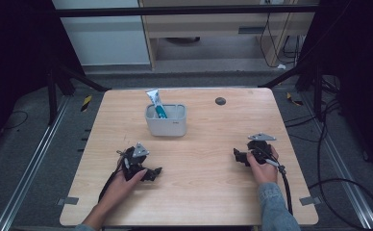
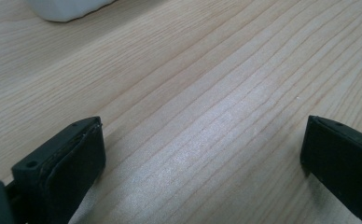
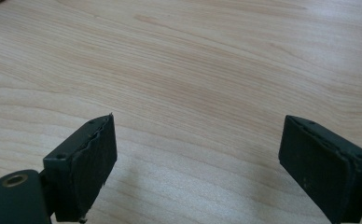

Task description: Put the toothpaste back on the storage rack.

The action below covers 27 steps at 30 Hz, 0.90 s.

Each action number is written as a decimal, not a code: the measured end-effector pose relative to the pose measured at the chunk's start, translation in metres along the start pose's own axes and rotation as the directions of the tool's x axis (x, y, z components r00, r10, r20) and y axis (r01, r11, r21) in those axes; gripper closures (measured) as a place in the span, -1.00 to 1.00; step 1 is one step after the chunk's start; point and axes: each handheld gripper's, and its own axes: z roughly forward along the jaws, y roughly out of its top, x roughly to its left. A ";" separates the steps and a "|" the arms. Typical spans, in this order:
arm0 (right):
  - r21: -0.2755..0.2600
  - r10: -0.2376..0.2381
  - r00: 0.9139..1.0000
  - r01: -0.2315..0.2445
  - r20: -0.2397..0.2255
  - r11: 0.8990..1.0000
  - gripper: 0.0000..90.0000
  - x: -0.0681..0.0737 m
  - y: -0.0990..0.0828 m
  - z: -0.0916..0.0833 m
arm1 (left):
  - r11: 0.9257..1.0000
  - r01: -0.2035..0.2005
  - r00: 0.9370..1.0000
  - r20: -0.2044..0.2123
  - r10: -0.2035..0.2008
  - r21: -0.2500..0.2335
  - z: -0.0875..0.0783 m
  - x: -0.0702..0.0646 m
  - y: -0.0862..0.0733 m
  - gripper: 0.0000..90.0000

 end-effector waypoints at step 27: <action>0.030 0.040 0.999 -0.041 0.026 0.999 -0.81 -0.011 -0.003 0.009 | 1.000 0.000 1.000 0.000 0.000 0.000 0.000 0.000 0.000 -1.00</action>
